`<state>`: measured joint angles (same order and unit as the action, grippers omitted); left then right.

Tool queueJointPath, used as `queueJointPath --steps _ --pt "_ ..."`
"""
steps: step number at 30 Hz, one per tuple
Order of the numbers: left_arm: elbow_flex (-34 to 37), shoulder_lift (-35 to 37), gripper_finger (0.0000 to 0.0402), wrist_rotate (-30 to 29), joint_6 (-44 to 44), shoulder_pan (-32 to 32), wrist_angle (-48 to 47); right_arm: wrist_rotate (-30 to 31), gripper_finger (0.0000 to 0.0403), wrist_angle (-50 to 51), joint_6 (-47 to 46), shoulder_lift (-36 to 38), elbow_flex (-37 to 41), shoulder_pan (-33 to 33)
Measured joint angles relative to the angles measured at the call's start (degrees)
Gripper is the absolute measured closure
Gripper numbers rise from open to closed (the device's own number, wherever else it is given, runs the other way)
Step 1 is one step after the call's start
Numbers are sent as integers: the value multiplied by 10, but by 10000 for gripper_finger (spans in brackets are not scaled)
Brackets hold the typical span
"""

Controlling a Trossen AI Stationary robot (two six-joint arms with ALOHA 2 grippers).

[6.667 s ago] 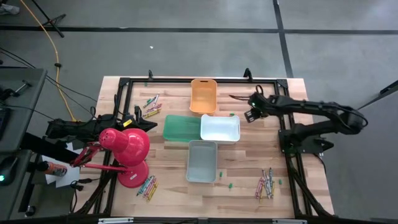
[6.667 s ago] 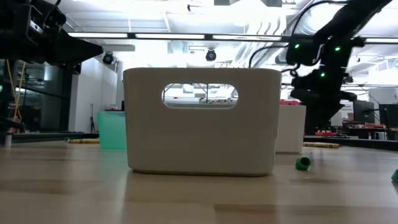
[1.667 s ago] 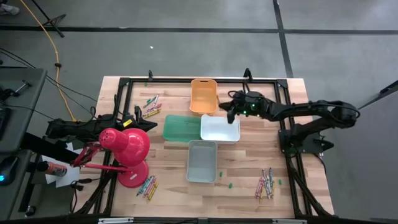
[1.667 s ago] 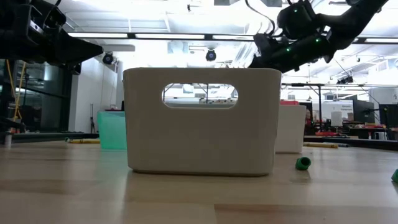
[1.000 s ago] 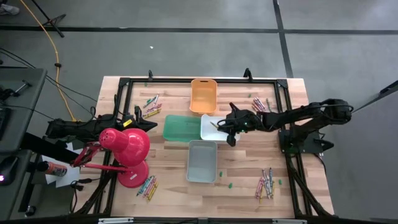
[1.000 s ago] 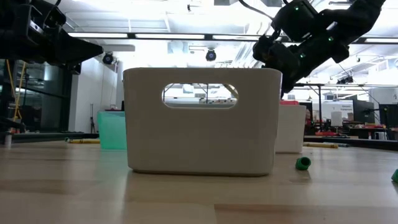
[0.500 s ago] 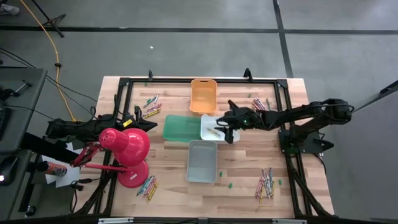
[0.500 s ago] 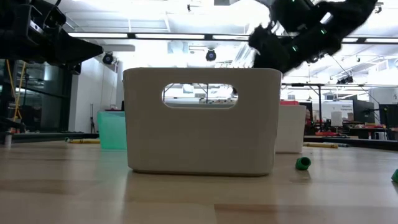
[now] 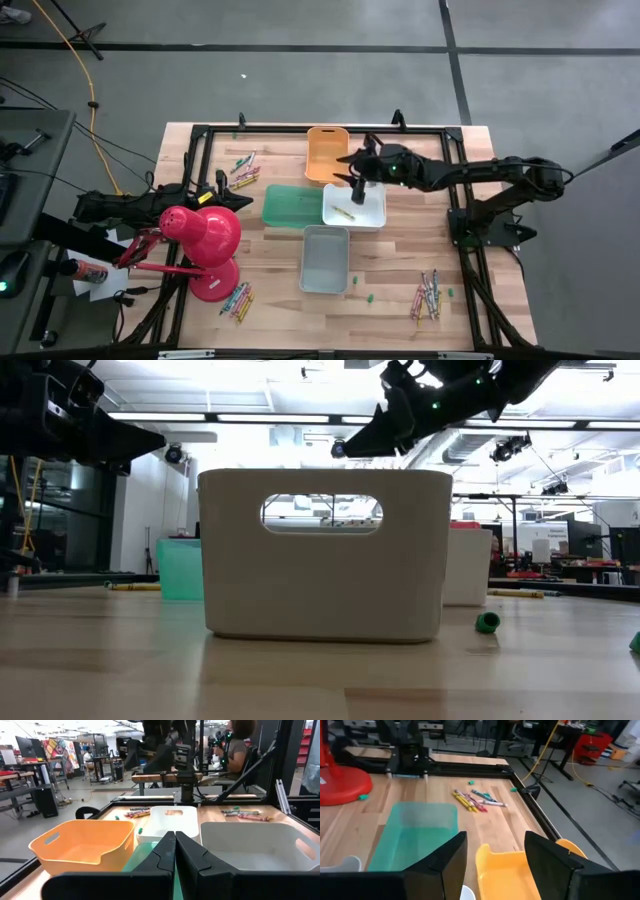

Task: Sort crayons
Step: Put the yellow crayon into the white bin

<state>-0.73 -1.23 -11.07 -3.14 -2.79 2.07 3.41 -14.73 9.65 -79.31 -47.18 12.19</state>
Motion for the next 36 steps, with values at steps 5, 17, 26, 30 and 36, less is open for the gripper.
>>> queueJointPath --steps 5,17,26,30,36 --pt "0 0 398 0 0 0 2 -2 210 6 -6 0 1 -1" --pt "-2 -12 398 -102 -4 15 177 -2 210 11 -7 0 2 -2" --pt "-124 -151 378 -248 167 132 -117 -2 210 -9 -22 0 2 -2" --pt "-194 -255 353 -195 220 199 -224 -2 210 -10 -22 0 2 -2" --pt "-255 -434 320 -74 266 281 -322 -2 210 -9 -22 0 2 -2"
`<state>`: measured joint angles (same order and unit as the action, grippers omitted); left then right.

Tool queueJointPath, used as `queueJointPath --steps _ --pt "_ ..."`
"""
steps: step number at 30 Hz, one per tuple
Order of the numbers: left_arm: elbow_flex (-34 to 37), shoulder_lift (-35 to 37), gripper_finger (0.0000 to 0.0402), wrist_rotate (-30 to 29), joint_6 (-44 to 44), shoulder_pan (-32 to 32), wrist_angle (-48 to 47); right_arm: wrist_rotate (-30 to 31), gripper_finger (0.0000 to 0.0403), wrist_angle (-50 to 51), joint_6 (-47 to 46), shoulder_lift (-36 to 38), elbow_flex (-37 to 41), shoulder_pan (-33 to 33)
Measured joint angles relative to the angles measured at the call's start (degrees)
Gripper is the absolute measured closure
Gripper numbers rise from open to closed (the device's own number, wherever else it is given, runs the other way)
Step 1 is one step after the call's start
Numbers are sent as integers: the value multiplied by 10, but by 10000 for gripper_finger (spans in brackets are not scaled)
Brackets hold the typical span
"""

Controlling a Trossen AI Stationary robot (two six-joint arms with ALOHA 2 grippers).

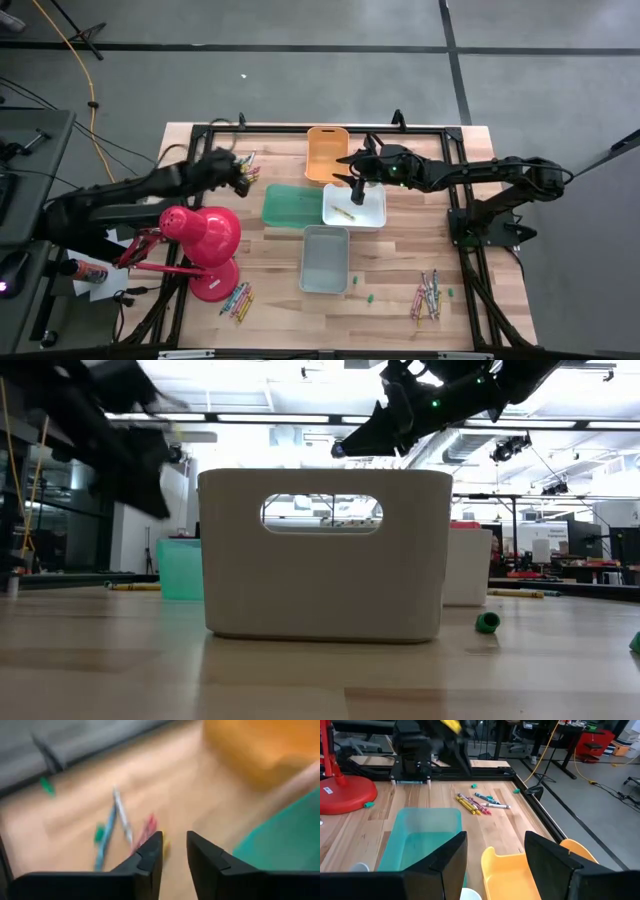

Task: Sort crayons
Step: Put the yellow crayon into the white bin

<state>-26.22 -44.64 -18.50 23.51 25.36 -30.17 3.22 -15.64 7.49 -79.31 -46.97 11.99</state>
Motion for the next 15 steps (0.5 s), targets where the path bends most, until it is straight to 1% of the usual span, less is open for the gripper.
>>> queueJointPath --steps 4,6,8,12,15 --pt "-13 -106 314 69 4 30 -17 0 210 15 0 0 0 0" --pt "-19 -148 315 102 4 36 -16 0 210 27 0 0 0 0" --pt "-27 -178 317 119 3 36 -15 0 210 35 0 0 0 0" --pt "-37 -217 318 117 -20 35 -11 0 210 39 -4 0 0 0" --pt "-38 -236 318 91 -26 41 -10 0 210 39 -15 0 0 0"
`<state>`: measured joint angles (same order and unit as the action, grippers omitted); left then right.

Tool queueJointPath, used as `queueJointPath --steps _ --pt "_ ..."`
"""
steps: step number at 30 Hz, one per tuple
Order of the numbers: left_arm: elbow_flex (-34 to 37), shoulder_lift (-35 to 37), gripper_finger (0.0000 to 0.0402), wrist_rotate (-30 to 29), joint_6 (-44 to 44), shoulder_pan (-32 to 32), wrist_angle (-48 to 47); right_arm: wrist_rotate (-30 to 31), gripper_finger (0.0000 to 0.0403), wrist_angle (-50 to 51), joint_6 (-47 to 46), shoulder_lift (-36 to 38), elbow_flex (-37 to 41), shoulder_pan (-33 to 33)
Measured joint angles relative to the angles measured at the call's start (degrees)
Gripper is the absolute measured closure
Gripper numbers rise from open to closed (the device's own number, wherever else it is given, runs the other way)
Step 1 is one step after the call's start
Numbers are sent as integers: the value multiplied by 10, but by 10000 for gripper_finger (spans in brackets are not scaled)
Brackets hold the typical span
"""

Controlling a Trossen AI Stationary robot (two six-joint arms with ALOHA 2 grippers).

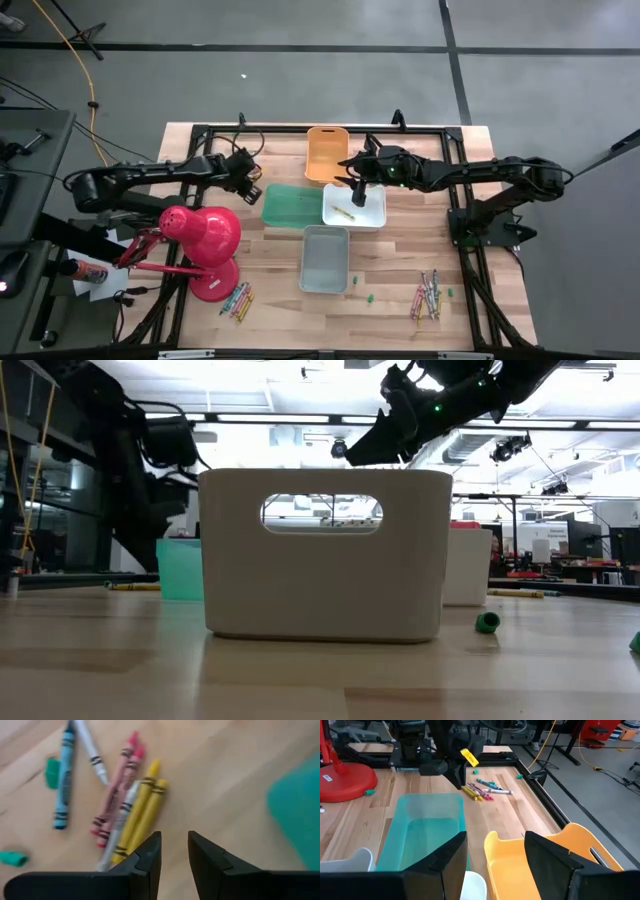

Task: Sort crayons
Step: Put the yellow crayon into the white bin

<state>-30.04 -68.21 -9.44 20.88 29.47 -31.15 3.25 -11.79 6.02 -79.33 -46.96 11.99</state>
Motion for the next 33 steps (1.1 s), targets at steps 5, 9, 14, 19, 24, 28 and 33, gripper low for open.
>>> queueJointPath --steps 5,9,14,19,24,28,33 --pt "0 -20 319 -30 -6 13 2 0 210 0 0 0 0 0" --pt "0 -36 319 -16 -19 18 13 0 210 0 0 0 0 0" --pt "0 -61 321 -17 -21 18 15 0 210 0 0 0 0 0" --pt "-1 -90 321 -33 -31 18 27 0 210 0 0 0 0 0" --pt "-2 -103 321 -31 -32 18 36 0 210 2 0 0 0 0" --pt "-1 -103 321 -24 -31 18 37 0 210 2 0 0 0 0" --pt "-1 -104 339 -21 -27 18 37 0 210 4 0 0 0 0"
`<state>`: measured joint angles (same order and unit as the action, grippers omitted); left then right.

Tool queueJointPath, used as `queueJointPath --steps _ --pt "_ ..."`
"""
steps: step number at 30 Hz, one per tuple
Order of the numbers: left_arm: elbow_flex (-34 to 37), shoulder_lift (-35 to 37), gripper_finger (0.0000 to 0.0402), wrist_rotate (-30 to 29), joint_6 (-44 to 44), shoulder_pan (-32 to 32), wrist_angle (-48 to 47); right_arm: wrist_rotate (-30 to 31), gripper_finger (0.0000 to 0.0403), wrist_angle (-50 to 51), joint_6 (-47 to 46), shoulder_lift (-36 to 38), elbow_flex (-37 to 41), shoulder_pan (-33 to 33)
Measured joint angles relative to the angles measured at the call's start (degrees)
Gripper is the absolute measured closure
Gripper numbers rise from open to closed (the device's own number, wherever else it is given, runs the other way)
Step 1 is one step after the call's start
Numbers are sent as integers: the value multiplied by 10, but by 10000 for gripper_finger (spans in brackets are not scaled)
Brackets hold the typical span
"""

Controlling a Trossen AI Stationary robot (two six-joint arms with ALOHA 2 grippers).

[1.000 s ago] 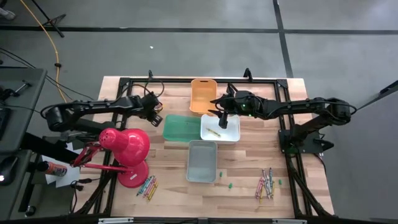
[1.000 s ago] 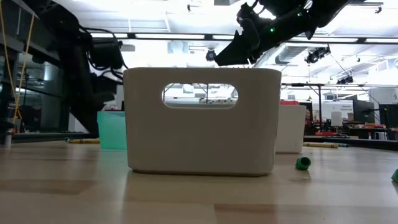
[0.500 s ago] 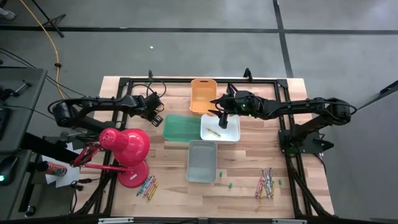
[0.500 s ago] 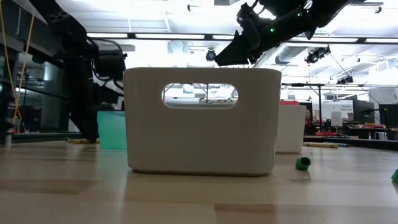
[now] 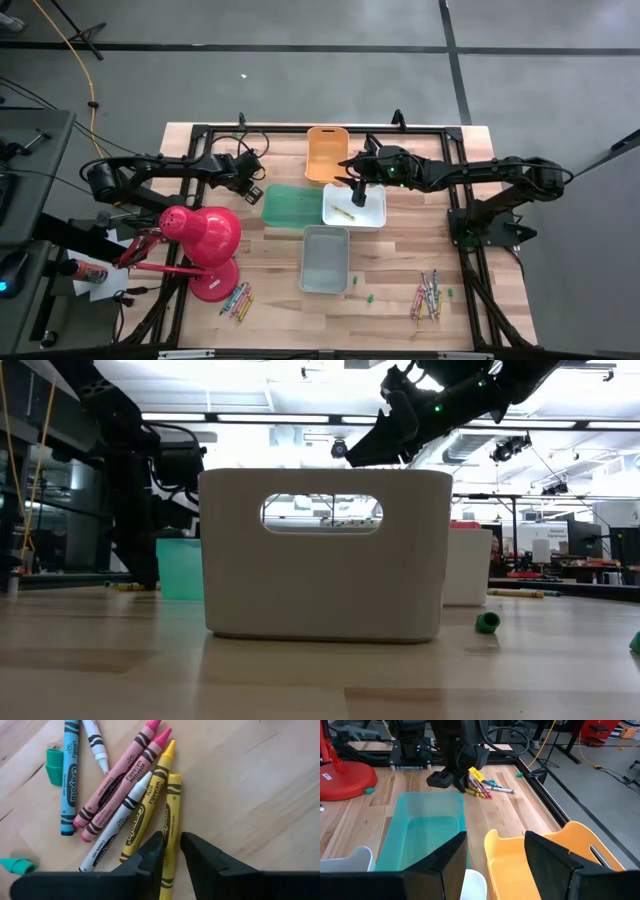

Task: Sort crayons
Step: Put the yellow crayon into the white bin

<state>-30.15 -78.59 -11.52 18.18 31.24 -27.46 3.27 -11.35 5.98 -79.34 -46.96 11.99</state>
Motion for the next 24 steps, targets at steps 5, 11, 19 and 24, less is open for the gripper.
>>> queueJointPath --steps 5,11,19,24 --pt "0 3 391 1 -3 0 -3 0 210 0 0 0 0 0" --pt "5 44 398 8 -3 -4 -27 0 210 0 0 0 0 0" --pt "3 170 400 40 -3 -31 -15 0 210 0 1 0 0 0" --pt "3 257 401 40 -8 -60 41 0 210 0 -2 0 0 0"
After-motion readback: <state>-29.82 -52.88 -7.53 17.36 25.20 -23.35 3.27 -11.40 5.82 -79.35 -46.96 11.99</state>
